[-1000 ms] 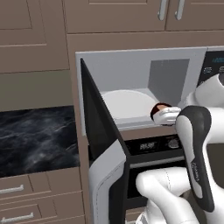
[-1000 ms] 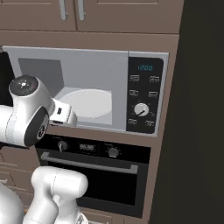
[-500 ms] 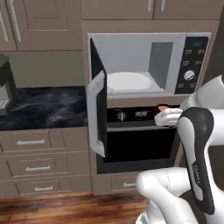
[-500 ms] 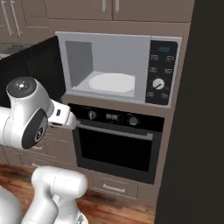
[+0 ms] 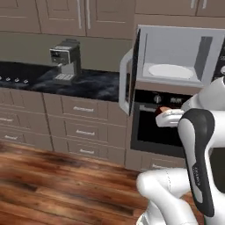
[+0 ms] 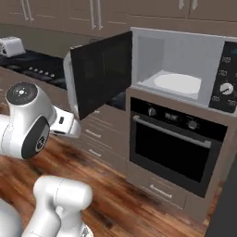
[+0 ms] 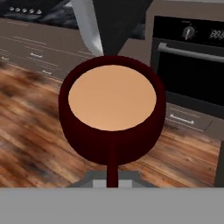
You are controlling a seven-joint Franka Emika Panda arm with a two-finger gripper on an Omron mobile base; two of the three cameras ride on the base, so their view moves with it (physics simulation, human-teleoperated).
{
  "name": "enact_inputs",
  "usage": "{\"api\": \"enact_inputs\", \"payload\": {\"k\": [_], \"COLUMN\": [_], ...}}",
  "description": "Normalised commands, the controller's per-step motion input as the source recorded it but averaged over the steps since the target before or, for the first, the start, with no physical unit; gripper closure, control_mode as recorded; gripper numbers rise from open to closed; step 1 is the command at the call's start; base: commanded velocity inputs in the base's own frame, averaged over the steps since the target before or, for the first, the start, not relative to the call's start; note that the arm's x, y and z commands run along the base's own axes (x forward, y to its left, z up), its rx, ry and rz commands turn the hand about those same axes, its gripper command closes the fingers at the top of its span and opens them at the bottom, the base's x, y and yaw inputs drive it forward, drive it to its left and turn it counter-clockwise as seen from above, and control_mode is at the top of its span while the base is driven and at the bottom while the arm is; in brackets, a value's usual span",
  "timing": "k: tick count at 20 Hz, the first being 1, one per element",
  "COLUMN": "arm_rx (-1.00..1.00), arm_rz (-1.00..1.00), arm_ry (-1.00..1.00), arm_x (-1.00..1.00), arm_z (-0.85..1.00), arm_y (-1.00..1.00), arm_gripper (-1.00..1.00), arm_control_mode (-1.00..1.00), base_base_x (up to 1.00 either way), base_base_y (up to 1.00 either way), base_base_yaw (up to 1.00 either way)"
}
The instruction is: Pick the cup of tea, navigate to the dining table, and place it on the saucer.
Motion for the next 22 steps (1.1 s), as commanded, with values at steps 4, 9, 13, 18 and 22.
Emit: {"api": "enact_inputs", "payload": {"k": [4,9,13,18,22], "arm_rx": [0.00,0.00,0.00,0.00,0.00], "arm_rz": [0.00,0.00,0.00,0.00,0.00], "arm_ry": [0.00,0.00,0.00,0.00,0.00], "arm_x": [0.00,0.00,0.00,0.00,0.00], "arm_z": [0.00,0.00,0.00,0.00,0.00], "arm_y": [0.00,0.00,0.00,0.00,0.00], "arm_gripper": [1.00,1.00,1.00,1.00,1.00], "arm_control_mode": [1.00,1.00,1.00,1.00,1.00], "base_base_x": [-0.48,-0.27,-0.15,-0.01,0.02], "base_base_y": [-0.02,-0.02,-0.01,0.00,0.00], "base_base_yaw": [0.86,0.96,1.00,1.00,0.98]}}
